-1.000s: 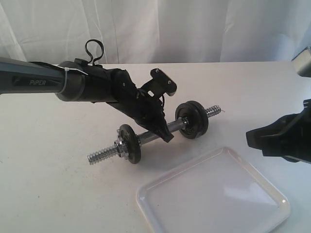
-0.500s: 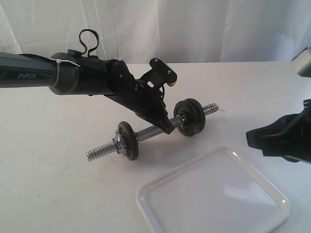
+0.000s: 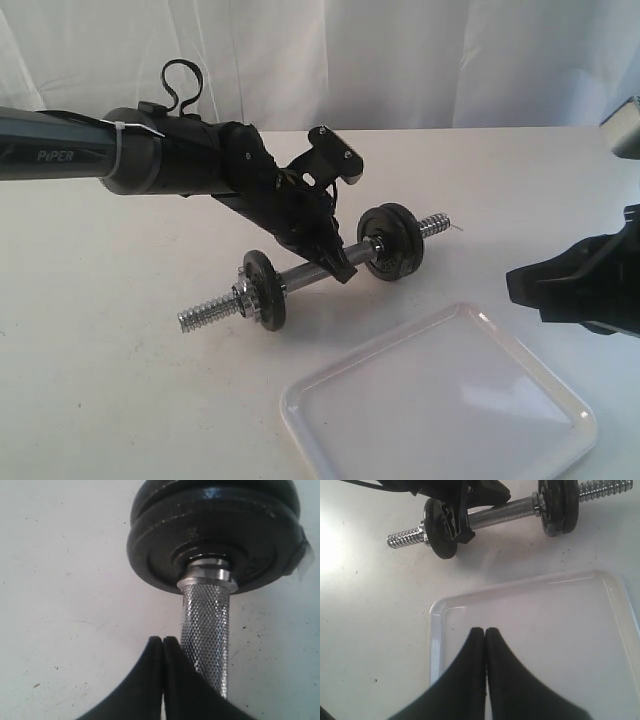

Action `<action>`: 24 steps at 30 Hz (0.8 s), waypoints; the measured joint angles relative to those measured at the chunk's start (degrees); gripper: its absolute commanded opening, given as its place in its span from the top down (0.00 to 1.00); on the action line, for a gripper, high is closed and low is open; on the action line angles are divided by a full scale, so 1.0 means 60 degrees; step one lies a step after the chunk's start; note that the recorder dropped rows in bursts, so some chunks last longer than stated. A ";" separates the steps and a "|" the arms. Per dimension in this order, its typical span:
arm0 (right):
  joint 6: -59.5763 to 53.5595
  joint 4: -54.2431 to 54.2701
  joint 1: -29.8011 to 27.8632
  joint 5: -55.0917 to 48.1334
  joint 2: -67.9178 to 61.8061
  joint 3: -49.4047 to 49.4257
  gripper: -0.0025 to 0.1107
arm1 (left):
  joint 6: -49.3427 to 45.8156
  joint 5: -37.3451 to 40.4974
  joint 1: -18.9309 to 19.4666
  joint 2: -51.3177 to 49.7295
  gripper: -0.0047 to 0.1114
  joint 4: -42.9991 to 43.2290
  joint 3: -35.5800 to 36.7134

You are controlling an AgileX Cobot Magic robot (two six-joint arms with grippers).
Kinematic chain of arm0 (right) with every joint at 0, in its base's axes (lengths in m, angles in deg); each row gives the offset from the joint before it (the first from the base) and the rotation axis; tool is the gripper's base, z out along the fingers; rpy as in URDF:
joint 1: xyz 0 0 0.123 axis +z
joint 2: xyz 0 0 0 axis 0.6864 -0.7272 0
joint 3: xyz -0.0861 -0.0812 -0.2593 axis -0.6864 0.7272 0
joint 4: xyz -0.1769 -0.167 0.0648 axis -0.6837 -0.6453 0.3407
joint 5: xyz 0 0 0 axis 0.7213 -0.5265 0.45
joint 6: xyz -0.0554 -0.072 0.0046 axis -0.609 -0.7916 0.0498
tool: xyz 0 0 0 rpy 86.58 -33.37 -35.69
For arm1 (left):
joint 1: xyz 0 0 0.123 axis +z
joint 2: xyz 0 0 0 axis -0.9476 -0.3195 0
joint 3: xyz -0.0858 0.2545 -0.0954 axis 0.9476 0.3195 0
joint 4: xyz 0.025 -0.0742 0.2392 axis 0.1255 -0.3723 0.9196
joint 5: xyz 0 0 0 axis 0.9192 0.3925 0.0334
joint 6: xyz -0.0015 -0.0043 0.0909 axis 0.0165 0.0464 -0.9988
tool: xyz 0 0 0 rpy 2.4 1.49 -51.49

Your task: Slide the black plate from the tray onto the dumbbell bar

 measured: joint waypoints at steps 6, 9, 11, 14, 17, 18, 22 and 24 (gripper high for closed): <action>0.0000 0.0000 0.0000 -0.0016 0.0000 0.0000 0.98 | 0.0000 0.0274 0.0000 0.0000 0.96 0.0000 0.0000; 0.0000 0.0000 0.0000 -0.0016 0.0000 0.0000 0.98 | 0.0000 0.0372 0.0000 0.0000 0.96 0.0000 0.0000; 0.0000 0.0000 0.0000 -0.0016 0.0000 0.0000 0.98 | 0.0000 0.0448 0.0000 0.0000 0.96 0.0000 0.0000; 0.0000 0.0000 0.0000 -0.0016 0.0000 0.0000 0.98 | 0.0000 0.0514 0.0000 0.0000 0.96 0.0000 0.0000; 0.0000 -0.0015 0.0000 -0.0016 0.0000 0.0000 0.98 | 0.0000 0.0551 0.0000 0.0000 0.96 0.0000 0.0000; 0.0000 -0.0015 0.0000 -0.0016 0.0000 0.0000 0.98 | 0.0000 0.0551 0.0000 0.0000 0.96 0.0000 0.0000; 0.0000 -0.0015 0.0000 -0.0016 0.0000 0.0000 0.98 | 0.0000 0.0589 0.0000 0.0000 0.96 0.0000 0.0000; 0.0000 -0.0015 0.0000 -0.0016 0.0000 0.0000 0.98 | 0.0000 0.0610 0.0000 0.0000 0.96 0.0000 0.0000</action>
